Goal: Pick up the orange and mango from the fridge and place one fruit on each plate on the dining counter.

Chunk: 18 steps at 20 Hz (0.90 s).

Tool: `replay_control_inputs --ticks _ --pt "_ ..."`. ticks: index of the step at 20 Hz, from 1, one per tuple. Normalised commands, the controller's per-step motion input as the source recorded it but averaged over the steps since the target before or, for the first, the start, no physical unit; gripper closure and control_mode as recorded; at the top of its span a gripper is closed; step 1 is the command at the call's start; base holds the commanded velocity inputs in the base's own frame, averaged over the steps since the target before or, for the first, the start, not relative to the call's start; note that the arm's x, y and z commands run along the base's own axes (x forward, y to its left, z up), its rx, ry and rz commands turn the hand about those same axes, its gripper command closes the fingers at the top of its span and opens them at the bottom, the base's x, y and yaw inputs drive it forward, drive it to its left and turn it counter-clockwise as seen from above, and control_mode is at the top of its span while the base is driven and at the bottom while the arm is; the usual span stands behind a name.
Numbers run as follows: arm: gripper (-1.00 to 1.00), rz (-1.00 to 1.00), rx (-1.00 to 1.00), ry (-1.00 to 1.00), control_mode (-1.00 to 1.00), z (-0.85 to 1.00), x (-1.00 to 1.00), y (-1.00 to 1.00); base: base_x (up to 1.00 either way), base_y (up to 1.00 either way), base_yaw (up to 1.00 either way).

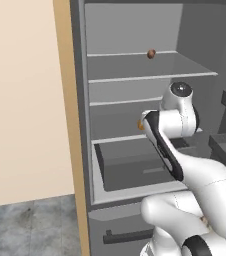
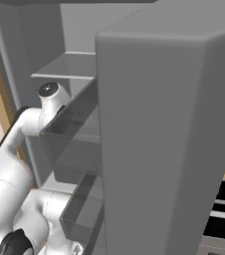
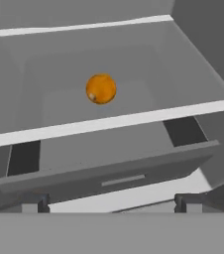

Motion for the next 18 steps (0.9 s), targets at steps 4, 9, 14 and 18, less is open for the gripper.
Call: replay_control_inputs --ticks 4,9,14,18 --pt "-1.00 0.03 0.00 0.00 -1.00 -0.31 0.68 -0.14 0.00 0.00 0.00" --pt "-1.00 0.00 0.01 0.01 -1.00 -0.40 0.72 0.02 0.00 0.00 0.00" --pt "-1.00 -0.01 0.07 0.00 -1.00 -0.29 0.75 0.00 0.00 0.00 0.00" --pt "-1.00 -0.01 0.05 0.00 -1.00 -0.35 0.56 0.00 0.00 0.00 0.00"
